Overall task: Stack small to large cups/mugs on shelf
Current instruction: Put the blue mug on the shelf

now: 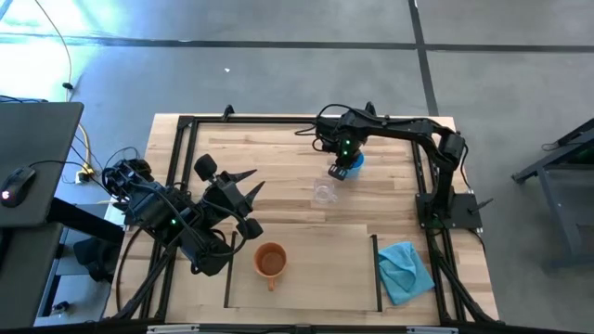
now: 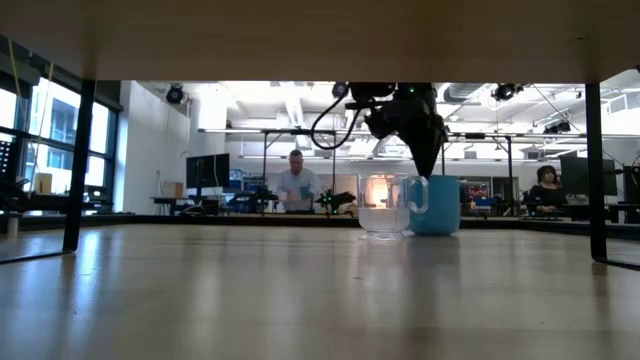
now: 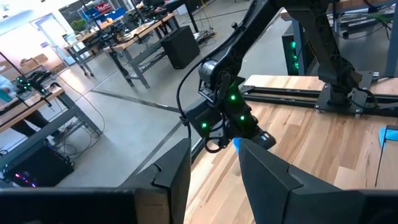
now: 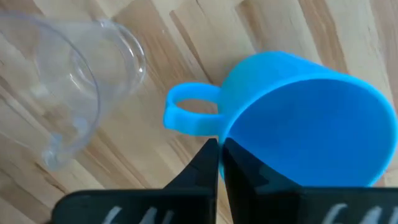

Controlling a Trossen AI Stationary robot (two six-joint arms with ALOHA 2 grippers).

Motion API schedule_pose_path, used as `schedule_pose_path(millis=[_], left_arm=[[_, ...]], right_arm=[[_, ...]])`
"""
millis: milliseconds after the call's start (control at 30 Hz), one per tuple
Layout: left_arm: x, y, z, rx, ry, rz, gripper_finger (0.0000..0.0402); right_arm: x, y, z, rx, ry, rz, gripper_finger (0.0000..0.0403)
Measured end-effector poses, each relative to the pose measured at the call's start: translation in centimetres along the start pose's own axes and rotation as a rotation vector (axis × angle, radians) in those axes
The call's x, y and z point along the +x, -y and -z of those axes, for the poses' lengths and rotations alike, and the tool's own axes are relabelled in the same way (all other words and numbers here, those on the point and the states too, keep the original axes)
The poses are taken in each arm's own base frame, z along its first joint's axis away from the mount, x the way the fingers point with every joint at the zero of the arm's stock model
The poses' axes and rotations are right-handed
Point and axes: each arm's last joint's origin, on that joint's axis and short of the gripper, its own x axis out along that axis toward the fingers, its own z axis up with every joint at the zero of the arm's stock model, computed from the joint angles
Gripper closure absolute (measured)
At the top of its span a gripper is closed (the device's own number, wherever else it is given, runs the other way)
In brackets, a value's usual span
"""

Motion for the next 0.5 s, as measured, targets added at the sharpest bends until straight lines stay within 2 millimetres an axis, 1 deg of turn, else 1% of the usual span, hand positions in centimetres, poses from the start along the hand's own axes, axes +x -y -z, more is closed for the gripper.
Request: schedule_pose_path(millis=[200, 367, 500], left_arm=[[0.00, -0.01, 0.00, 0.000, 0.000, 0.000, 0.0277], [0.00, -0.02, -0.02, -0.001, 0.004, -0.006, 0.0277], [0.00, -0.02, -0.02, -0.001, 0.005, -0.006, 0.0277]], right_arm=[[-0.01, 0.06, 0.39, -0.027, -0.040, 0.006, 0.0397], [-0.01, 0.06, 0.41, -0.038, -0.042, 0.005, 0.0380], [-0.01, 0.05, 0.36, -0.038, -0.038, 0.004, 0.0359]])
